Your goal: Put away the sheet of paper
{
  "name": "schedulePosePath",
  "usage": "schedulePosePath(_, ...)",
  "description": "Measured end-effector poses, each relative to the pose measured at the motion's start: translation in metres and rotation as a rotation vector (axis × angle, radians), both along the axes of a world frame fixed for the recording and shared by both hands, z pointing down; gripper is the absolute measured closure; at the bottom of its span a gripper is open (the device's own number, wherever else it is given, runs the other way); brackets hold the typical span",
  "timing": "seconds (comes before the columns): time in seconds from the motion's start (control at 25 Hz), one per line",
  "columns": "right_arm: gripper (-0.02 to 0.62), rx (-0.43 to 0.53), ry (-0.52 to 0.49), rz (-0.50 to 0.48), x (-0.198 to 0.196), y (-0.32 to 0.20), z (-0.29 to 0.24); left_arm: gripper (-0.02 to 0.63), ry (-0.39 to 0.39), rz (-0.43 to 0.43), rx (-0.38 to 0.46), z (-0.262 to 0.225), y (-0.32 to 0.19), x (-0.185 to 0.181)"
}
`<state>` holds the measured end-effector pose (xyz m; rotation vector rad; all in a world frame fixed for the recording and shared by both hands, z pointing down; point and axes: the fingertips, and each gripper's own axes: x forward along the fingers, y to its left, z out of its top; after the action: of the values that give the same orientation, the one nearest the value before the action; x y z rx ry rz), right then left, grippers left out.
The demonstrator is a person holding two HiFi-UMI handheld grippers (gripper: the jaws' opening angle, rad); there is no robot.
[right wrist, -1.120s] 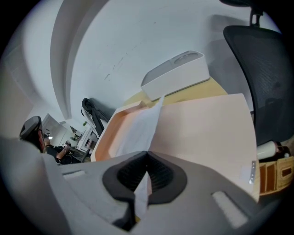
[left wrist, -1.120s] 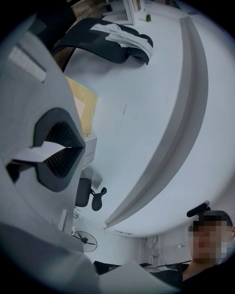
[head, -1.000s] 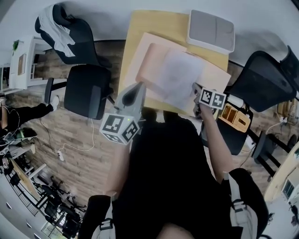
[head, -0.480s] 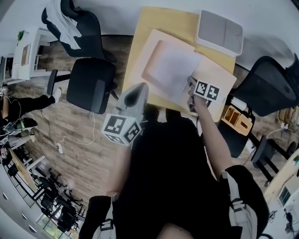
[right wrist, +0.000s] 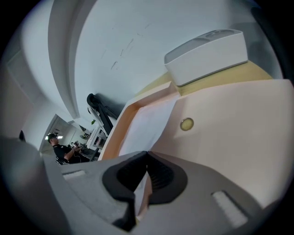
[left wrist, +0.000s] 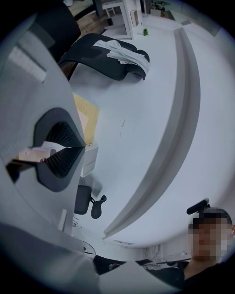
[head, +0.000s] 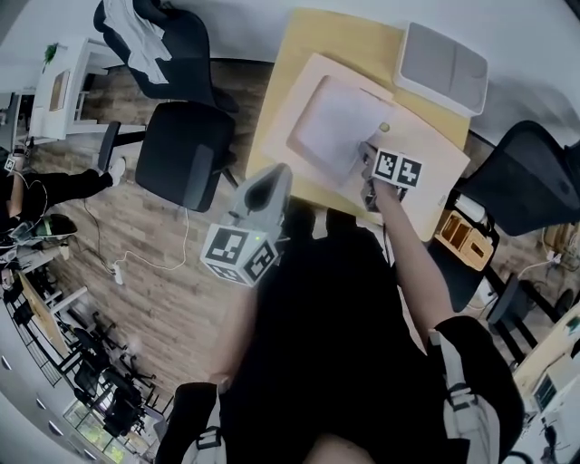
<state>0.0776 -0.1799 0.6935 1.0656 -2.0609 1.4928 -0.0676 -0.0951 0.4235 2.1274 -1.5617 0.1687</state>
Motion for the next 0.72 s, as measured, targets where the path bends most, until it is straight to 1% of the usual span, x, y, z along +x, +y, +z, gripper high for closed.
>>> schedulePosePath(0.36,0.592,0.014,0.008,-0.052,-0.017,-0.005,0.002,0.595,-0.001,-0.028,-0.008,0.002,0.006,-0.01)
schedulePosePath(0.56,0.591,0.044,0.054,-0.06,-0.017,-0.005,0.003,0.595,0.0,-0.034,-0.014,0.003,0.01,-0.015)
schedulePosePath(0.64,0.545,0.044,0.063,-0.07,-0.018,-0.005,0.004,0.595,-0.001,-0.036,-0.016,0.004,0.011,-0.016)
schedulePosePath(0.72,0.531,0.041,0.069,-0.078,-0.019,-0.003,0.006,0.595,-0.001,-0.039,-0.02,0.005,0.013,-0.017)
